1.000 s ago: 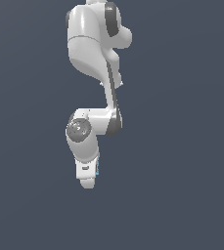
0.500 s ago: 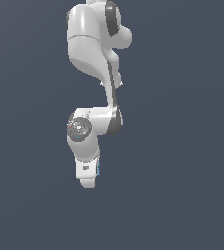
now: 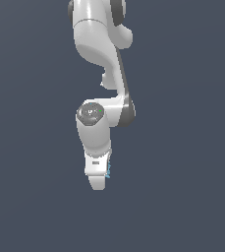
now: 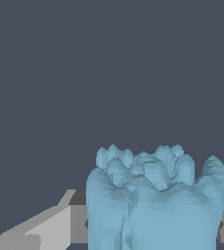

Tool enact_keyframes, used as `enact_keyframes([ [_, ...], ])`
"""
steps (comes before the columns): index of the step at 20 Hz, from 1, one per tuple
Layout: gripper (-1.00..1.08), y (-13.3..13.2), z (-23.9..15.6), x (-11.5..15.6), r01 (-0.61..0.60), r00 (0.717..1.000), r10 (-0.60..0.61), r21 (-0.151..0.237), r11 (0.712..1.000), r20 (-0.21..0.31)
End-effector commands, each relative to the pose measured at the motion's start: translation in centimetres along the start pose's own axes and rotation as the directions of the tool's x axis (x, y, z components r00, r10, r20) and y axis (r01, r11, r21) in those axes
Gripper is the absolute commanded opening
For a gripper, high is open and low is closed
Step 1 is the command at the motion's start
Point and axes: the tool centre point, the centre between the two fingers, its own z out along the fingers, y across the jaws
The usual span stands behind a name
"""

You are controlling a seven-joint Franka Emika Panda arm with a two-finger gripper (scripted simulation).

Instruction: Pick up the object and move it to a goal position.

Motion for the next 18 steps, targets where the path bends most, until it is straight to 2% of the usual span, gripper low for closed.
enact_keyframes([
  [1,-1.0,1.1,-2.4,2.3,-0.029,0.999,0.028,-0.052,0.998,-0.022],
  [5,-1.0,3.0,-7.4,6.4,-0.094,0.994,0.084,-0.153,0.984,-0.068],
  [8,-1.0,4.3,-11.8,9.5,-0.149,0.986,0.126,-0.233,0.961,-0.112],
  [13,-1.0,6.0,-19.0,13.9,-0.236,0.966,0.182,-0.348,0.907,-0.183],
  [18,-1.0,6.9,-25.6,17.3,-0.312,0.943,0.22,-0.437,0.844,-0.248],
])
